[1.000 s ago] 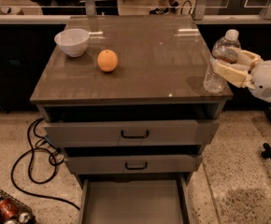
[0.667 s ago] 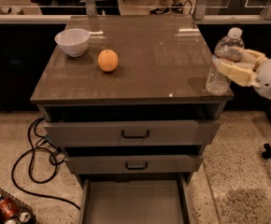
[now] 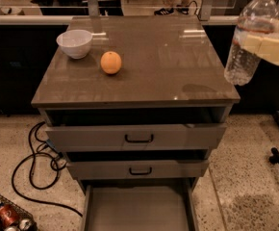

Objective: Place water bottle into bottom drawer

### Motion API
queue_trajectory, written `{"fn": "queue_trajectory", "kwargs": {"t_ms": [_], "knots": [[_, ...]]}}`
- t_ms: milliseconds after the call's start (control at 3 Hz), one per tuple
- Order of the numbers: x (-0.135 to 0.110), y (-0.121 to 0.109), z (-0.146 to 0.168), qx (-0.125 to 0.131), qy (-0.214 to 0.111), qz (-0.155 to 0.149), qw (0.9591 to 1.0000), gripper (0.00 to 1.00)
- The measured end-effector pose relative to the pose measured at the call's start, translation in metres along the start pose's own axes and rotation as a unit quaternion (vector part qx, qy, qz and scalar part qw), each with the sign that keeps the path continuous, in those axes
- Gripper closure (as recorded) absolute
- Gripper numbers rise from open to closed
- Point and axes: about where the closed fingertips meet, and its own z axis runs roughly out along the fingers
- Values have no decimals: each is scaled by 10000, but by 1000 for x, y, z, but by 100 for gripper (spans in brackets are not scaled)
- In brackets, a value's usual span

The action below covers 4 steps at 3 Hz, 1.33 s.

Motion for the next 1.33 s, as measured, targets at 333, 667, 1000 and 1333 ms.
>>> {"fn": "queue_trajectory", "kwargs": {"t_ms": [333,667,1000,1333], "knots": [[6,21,-7,-264,125,192,9994,100],[52,67,-19,-880,192,265,9956,100],[92,100,-16,-1281,-55,8,9917,100],[92,100,-16,-1280,-51,21,9918,100]]}}
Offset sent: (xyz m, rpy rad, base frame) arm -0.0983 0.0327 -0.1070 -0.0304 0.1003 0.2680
